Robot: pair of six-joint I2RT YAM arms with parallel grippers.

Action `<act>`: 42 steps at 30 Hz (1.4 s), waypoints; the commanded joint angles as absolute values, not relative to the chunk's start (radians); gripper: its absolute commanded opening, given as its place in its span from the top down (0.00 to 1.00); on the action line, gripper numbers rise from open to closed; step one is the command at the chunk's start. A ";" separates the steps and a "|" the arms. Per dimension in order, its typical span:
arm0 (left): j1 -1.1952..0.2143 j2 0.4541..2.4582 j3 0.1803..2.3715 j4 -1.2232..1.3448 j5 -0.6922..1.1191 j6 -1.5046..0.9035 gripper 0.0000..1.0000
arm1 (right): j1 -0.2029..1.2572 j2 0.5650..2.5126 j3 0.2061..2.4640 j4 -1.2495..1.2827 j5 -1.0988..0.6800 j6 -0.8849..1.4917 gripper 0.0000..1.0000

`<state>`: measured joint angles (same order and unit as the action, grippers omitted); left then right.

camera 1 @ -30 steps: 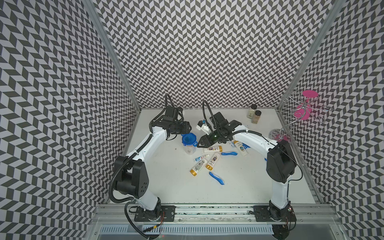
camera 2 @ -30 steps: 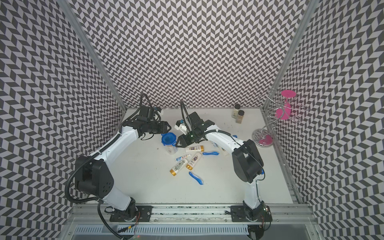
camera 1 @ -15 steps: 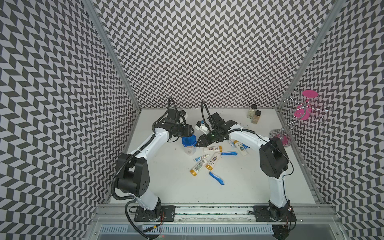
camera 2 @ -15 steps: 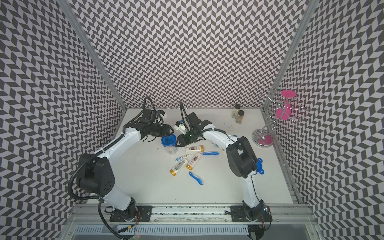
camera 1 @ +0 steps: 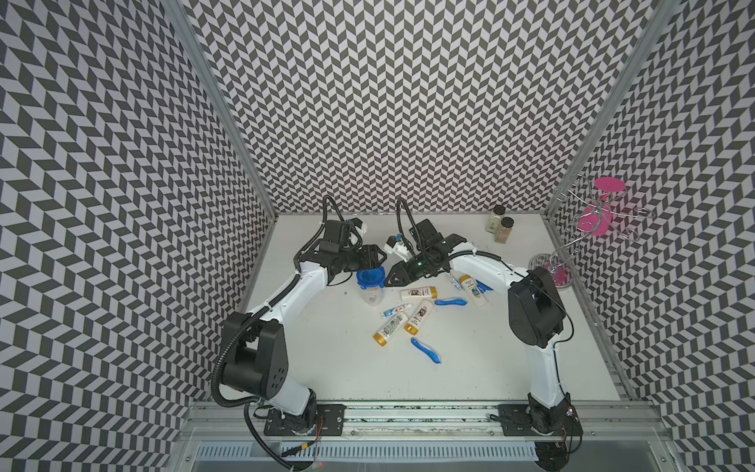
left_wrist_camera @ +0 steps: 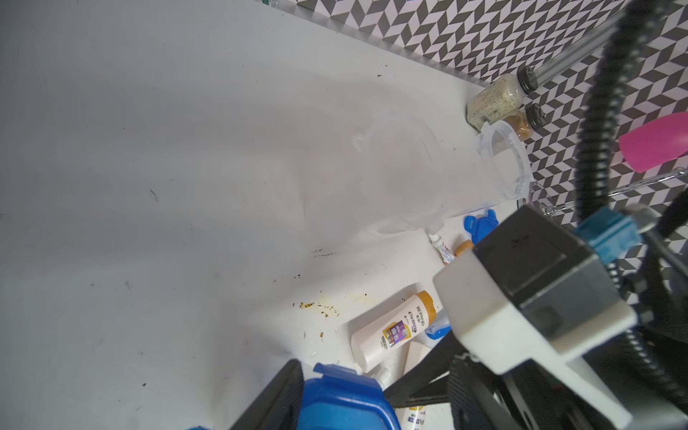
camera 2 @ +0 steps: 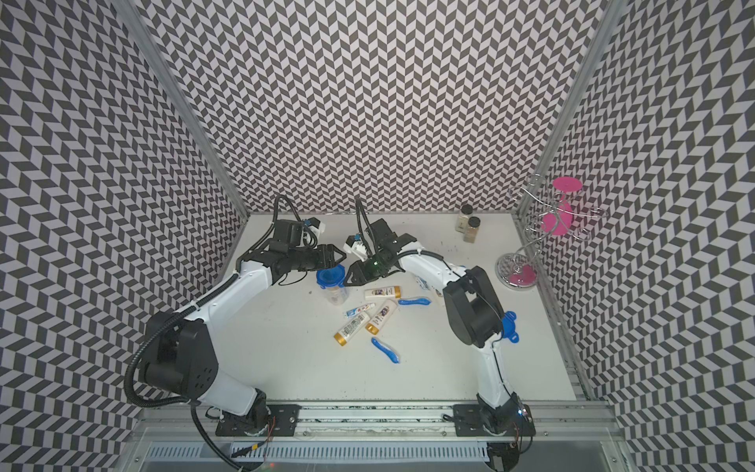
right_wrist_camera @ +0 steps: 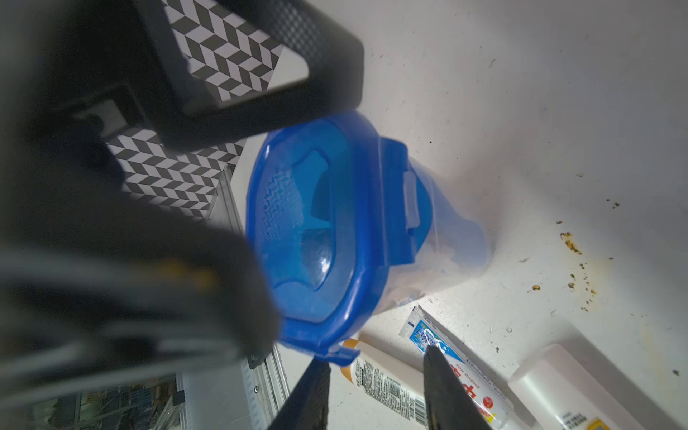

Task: Pack away toiletry kits
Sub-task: Close the fastener on the container.

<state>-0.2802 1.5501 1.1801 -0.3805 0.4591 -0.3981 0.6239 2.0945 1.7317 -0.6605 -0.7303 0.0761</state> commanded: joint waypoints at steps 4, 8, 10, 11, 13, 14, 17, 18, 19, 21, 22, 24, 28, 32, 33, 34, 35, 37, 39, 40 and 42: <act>-0.287 1.533 1.113 -0.444 0.466 -0.463 0.35 | 0.616 2.137 1.749 -0.591 -0.690 0.079 0.60; -0.287 1.528 1.115 -0.465 0.424 -0.449 0.35 | 0.613 2.138 1.747 -0.586 -0.689 0.081 0.61; -0.287 1.517 1.126 -0.471 0.408 -0.434 0.35 | 0.612 2.137 1.748 -0.586 -0.687 0.083 0.61; -0.287 1.512 1.134 -0.477 0.399 -0.426 0.35 | 0.611 2.137 1.746 -0.586 -0.688 0.082 0.61; -0.286 1.498 1.158 -0.479 0.378 -0.402 0.36 | 0.611 2.132 1.740 -0.583 -0.685 0.084 0.61; -0.285 1.491 1.169 -0.475 0.366 -0.399 0.36 | 0.611 2.131 1.738 -0.580 -0.687 0.085 0.61; -0.272 1.456 1.178 -0.427 0.365 -0.373 0.37 | 0.611 2.130 1.739 -0.573 -0.698 0.090 0.60; -0.265 1.444 1.180 -0.412 0.367 -0.373 0.36 | 0.611 2.128 1.742 -0.574 -0.702 0.090 0.61; -0.259 1.439 1.183 -0.403 0.365 -0.373 0.36 | 0.611 2.126 1.743 -0.575 -0.701 0.089 0.61; -0.245 1.441 1.194 -0.396 0.361 -0.369 0.36 | 0.611 2.112 1.738 -0.580 -0.700 0.089 0.61; -0.238 1.448 1.201 -0.397 0.363 -0.363 0.36 | 0.611 2.103 1.735 -0.587 -0.694 0.084 0.61; -0.230 1.472 1.221 -0.408 0.368 -0.340 0.36 | 0.611 2.075 1.714 -0.606 -0.678 0.069 0.60; -0.231 1.516 1.254 -0.425 0.367 -0.303 0.37 | 0.615 2.009 1.641 -0.618 -0.648 0.050 0.60; -0.230 1.556 1.260 -0.436 0.382 -0.287 0.37 | 0.630 1.976 1.605 -0.590 -0.692 0.062 0.60; -0.230 1.563 1.257 -0.435 0.390 -0.285 0.37 | 0.637 1.981 1.612 -0.588 -0.705 0.065 0.60; -0.230 1.566 1.256 -0.434 0.396 -0.286 0.37 | 0.641 1.988 1.621 -0.586 -0.717 0.068 0.60; -0.230 1.569 1.250 -0.431 0.402 -0.291 0.36 | 0.644 1.999 1.631 -0.582 -0.729 0.075 0.60; -0.230 1.572 1.236 -0.425 0.410 -0.301 0.36 | 0.647 2.024 1.655 -0.576 -0.748 0.085 0.60; -0.227 1.569 1.216 -0.411 0.422 -0.313 0.36 | 0.650 2.055 1.696 -0.594 -0.753 0.085 0.60; -0.227 1.568 1.210 -0.406 0.427 -0.318 0.36 | 0.650 2.068 1.712 -0.602 -0.750 0.083 0.60; -0.227 1.566 1.198 -0.401 0.435 -0.325 0.36 | 0.652 2.090 1.734 -0.604 -0.754 0.083 0.60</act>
<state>-0.2302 1.5753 1.2186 -0.4183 0.4072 -0.3153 0.6464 2.0556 1.6924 -0.6220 -0.7277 0.0872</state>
